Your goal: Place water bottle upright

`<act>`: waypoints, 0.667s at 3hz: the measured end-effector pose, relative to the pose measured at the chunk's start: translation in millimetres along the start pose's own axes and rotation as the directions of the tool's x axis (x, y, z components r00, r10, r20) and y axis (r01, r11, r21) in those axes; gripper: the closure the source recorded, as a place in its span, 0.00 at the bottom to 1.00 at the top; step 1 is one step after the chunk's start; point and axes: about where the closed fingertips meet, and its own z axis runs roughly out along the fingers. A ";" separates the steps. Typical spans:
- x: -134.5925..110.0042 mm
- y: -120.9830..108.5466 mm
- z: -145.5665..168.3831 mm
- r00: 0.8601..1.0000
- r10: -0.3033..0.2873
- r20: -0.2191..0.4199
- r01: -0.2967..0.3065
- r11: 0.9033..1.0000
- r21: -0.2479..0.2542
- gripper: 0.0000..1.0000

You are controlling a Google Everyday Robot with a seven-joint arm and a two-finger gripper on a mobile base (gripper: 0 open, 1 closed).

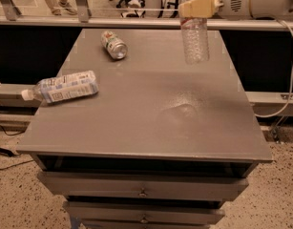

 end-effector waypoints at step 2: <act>-12.4 25.7 0.4 0.993 -0.076 0.085 0.082 0.994 -0.077 1.00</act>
Offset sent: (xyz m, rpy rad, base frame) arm -0.0151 0.0117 0.0115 0.0425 -0.0831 0.0802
